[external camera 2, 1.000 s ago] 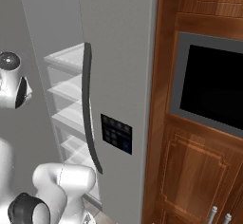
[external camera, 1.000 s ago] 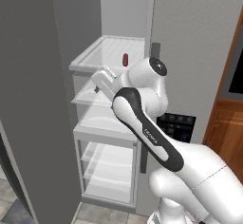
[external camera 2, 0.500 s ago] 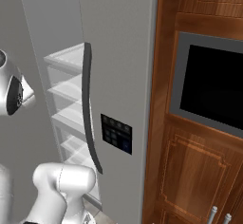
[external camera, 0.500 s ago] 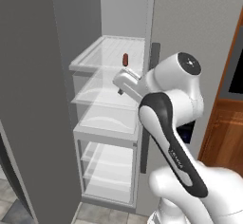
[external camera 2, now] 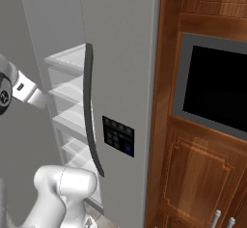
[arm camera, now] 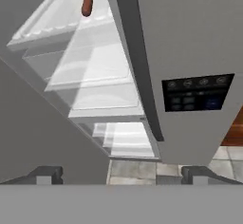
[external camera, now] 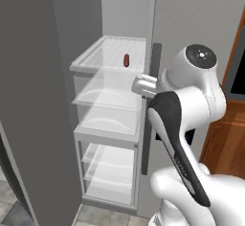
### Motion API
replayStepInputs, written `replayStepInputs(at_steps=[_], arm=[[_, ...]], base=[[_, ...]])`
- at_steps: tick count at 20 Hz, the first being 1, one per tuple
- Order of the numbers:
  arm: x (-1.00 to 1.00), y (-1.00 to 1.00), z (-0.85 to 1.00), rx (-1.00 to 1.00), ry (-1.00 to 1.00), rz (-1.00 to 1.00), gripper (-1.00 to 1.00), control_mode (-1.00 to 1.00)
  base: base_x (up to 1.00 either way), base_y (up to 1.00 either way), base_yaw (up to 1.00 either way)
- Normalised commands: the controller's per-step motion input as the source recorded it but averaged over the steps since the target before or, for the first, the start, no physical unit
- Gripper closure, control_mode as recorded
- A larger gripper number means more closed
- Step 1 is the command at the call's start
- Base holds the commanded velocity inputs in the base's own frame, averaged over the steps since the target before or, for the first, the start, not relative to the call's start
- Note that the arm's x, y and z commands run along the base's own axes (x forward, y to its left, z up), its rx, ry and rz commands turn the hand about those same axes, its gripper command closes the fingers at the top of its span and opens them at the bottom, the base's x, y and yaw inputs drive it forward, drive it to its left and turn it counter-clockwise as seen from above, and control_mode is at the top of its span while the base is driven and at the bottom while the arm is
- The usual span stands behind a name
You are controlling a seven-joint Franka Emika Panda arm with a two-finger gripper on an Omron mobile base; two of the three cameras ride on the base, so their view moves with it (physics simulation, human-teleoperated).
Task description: Move the hot dog bun to the plate on the dining table and place the condiment next to that plate. Then navigate to the fridge and take the sausage and place it on the plate as well.
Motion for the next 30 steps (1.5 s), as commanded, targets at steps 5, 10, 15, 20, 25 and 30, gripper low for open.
replayStepInputs(at_steps=[5, 10, 15, 20, 25, 30], arm=[[-0.41, -0.65, -0.11, -0.26, -0.01, 0.0, -1.0, -1.0], [-0.34, -0.33, -0.2, -0.1, -0.05, 0.0, -1.0, -1.0], [0.0, 0.0, 0.0, 0.0, 0.0, 0.0, -1.0, 1.0], [0.0, 0.0, 0.0, 0.0, 0.0, 0.0, -1.0, 1.0], [0.0, 0.0, 0.0, 0.0, 0.0, 0.0, -1.0, 1.0], [0.0, 0.0, 0.0, 0.0, 0.0, 0.0, -1.0, 1.0]], base=[[0.0, 0.0, 0.0], [0.0, 0.0, 0.0], [-0.06, 0.67, -0.09], [0.24, 0.86, -0.26], [0.31, 0.52, -0.28], [0.5, 0.05, -0.24]])
